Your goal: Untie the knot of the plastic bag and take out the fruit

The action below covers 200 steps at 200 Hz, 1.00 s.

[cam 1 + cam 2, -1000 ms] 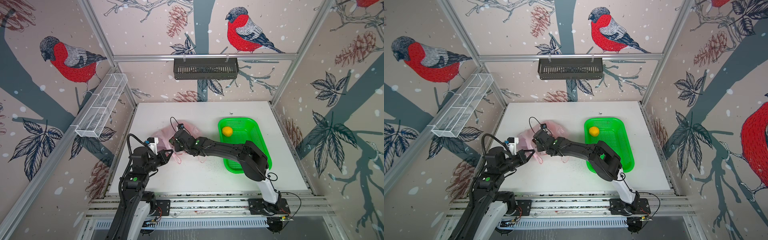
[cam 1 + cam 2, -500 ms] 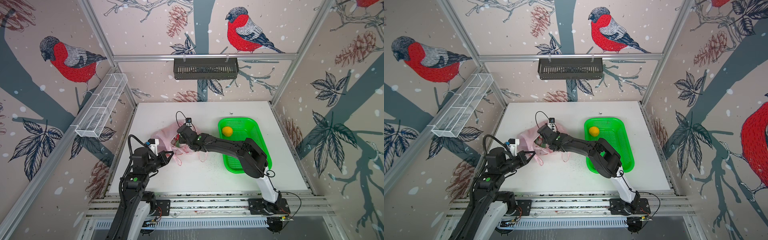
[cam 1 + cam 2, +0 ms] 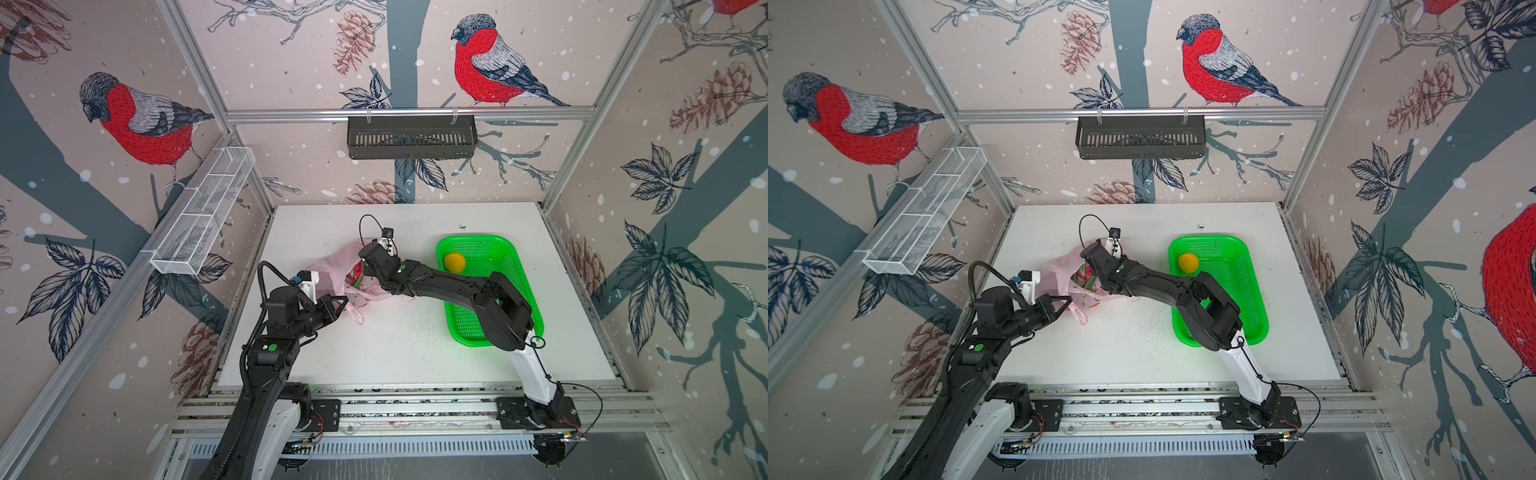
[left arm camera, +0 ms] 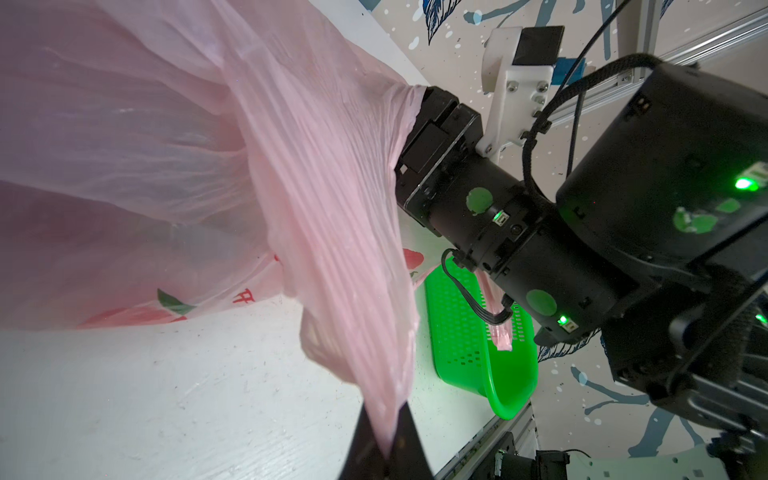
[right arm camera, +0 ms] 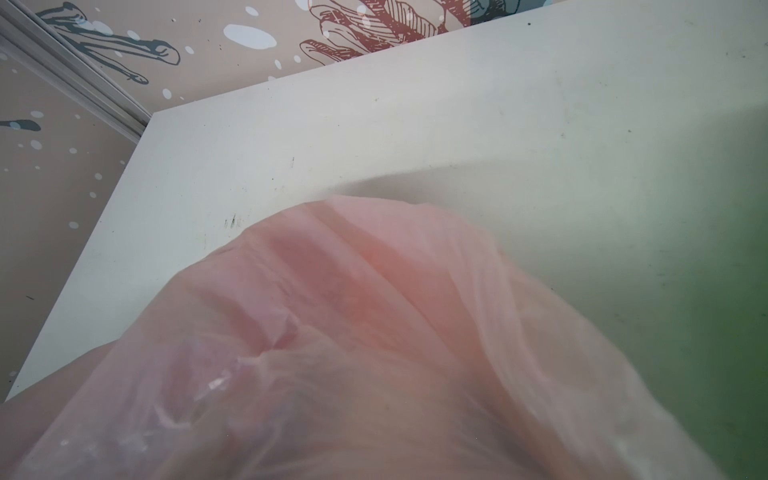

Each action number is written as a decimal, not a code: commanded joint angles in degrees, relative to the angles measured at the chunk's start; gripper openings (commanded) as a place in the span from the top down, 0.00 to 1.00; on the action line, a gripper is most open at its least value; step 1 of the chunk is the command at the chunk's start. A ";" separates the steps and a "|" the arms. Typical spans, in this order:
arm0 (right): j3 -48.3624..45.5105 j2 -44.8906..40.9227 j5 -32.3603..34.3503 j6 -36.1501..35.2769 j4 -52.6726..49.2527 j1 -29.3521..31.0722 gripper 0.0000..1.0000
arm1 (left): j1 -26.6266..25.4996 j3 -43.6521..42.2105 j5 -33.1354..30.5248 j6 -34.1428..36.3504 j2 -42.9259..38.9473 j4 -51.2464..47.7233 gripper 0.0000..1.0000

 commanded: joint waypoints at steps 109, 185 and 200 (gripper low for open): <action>5.64 4.42 -6.11 4.59 0.69 -2.07 0.35 | -0.25 1.99 2.01 2.66 4.29 7.44 1.00; 7.12 6.86 -7.71 5.41 1.58 -2.61 0.36 | -1.91 0.55 2.52 1.54 3.65 8.14 1.00; 8.10 7.32 -6.85 5.40 0.84 -2.77 0.36 | -2.26 0.16 2.73 1.71 3.28 7.55 1.00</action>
